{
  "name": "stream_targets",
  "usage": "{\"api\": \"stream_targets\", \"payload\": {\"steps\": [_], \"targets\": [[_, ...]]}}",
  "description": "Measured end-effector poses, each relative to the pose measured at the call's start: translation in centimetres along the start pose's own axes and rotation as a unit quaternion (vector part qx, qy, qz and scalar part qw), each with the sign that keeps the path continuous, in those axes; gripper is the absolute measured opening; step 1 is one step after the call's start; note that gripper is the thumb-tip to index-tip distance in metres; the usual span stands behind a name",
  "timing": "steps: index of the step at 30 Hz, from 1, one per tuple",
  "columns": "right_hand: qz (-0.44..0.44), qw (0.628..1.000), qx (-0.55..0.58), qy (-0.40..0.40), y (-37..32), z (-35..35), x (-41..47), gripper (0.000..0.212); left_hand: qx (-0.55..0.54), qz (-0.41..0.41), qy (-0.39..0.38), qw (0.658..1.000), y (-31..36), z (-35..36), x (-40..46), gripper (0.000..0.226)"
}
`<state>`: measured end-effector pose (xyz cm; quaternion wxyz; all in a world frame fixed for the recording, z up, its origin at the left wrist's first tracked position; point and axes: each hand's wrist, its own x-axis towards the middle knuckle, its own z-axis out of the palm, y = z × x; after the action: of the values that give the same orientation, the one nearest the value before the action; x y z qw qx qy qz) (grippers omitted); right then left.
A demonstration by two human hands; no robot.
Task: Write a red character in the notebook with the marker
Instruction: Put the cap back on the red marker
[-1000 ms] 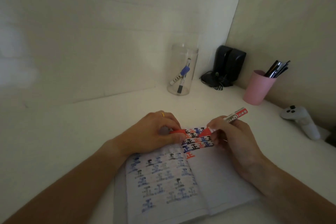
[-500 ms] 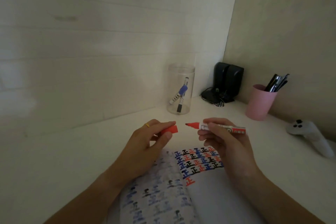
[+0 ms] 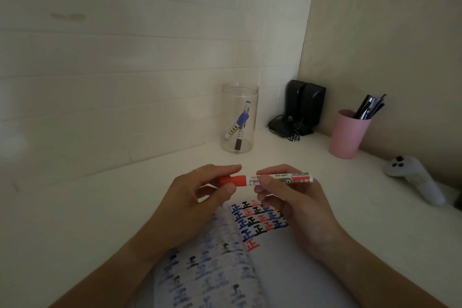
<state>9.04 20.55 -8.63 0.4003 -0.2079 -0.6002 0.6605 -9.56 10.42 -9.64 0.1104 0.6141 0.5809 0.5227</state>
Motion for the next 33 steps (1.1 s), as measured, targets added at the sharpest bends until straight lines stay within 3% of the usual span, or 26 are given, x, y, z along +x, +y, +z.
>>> {"api": "stream_targets", "payload": {"steps": [4, 7, 9, 11, 13, 15, 22, 24, 26, 30, 33], "targets": [[-0.007, 1.0, -0.02, -0.006, -0.7, -0.2, -0.1, 0.03, -0.145, -0.064, 0.05, 0.986, 0.9, -0.2, 0.1, 0.027], [-0.03, 0.999, -0.037, 0.004, -1.2, -0.3, -0.2, 0.037, -0.178, -0.069, 0.049, 0.98, 1.3, 0.0, 0.2, 0.022], [-0.051, 0.996, -0.073, 0.005, -1.5, -0.6, -0.2, 0.034, -0.134, -0.06, 0.047, 0.988, 1.5, 0.1, 0.2, 0.021], [-0.07, 0.989, -0.128, -0.003, -1.8, -0.9, -0.2, 0.027, 0.009, -0.022, 0.041, 0.999, 1.4, 0.1, -0.1, 0.031], [-0.086, 0.982, -0.168, -0.025, -2.0, -1.1, -0.4, 0.02, 0.14, 0.036, 0.028, 0.989, 1.4, 0.3, -0.5, 0.042], [-0.105, 0.974, -0.199, -0.038, -2.0, -1.1, -0.5, 0.016, 0.172, 0.066, 0.02, 0.983, 1.1, 0.4, -0.8, 0.04], [-0.137, 0.977, -0.163, -0.018, -1.5, -0.1, -1.1, 0.011, 0.122, 0.076, 0.121, 0.982, 1.7, 1.2, -1.3, 0.048], [-0.157, 0.976, -0.151, -0.015, -1.7, 0.2, -1.4, 0.011, 0.14, 0.068, 0.144, 0.977, 2.2, 1.4, -1.6, 0.063], [-0.176, 0.972, -0.154, -0.018, -1.7, 0.4, -1.7, 0.012, 0.177, 0.084, 0.159, 0.968, 2.3, 1.3, -1.7, 0.062], [-0.179, 0.968, -0.175, -0.02, -1.1, 0.5, -1.6, 0.012, 0.063, -0.002, 0.112, 0.992, 1.9, 1.4, -1.6, 0.061], [-0.202, 0.958, -0.201, -0.012, -1.0, 0.2, -1.2, 0.015, 0.05, -0.012, 0.125, 0.991, 2.5, 1.2, -1.1, 0.052]]}}
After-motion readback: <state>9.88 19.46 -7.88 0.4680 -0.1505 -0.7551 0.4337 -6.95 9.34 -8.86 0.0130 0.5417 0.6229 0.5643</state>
